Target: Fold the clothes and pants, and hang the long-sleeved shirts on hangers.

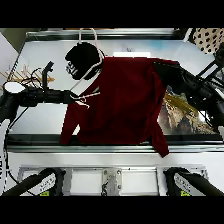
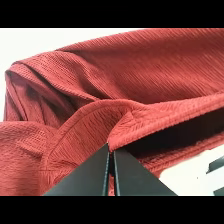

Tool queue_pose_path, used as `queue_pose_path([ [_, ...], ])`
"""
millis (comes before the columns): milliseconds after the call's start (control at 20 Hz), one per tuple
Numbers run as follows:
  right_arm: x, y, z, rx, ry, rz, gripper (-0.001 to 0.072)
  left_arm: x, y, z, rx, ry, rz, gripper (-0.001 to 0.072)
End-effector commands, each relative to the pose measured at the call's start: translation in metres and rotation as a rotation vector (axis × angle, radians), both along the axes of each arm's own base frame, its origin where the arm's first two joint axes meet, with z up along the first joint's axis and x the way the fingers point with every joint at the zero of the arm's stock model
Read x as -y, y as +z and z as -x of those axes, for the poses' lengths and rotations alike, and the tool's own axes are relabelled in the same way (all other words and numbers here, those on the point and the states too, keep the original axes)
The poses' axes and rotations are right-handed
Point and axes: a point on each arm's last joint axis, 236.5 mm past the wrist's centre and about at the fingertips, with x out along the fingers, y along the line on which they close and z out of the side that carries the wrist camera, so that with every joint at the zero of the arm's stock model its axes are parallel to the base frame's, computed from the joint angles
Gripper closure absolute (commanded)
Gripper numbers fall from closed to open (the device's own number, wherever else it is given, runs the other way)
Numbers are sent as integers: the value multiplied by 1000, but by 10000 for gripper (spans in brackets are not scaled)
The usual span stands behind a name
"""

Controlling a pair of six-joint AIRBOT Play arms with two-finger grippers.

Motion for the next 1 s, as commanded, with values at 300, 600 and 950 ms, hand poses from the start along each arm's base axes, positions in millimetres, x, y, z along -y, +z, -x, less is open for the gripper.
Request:
queue_pose_path([
  [300,-1,8,6,-20,44,-45,695,3,5,-3,9,13,23,690],
  [600,-17,-29,10,-95,87,107,695,-28,6,-11,-15,100,34,690],
  [950,-19,-37,8,-134,90,128,695,-37,5,-14,-14,122,31,690],
])
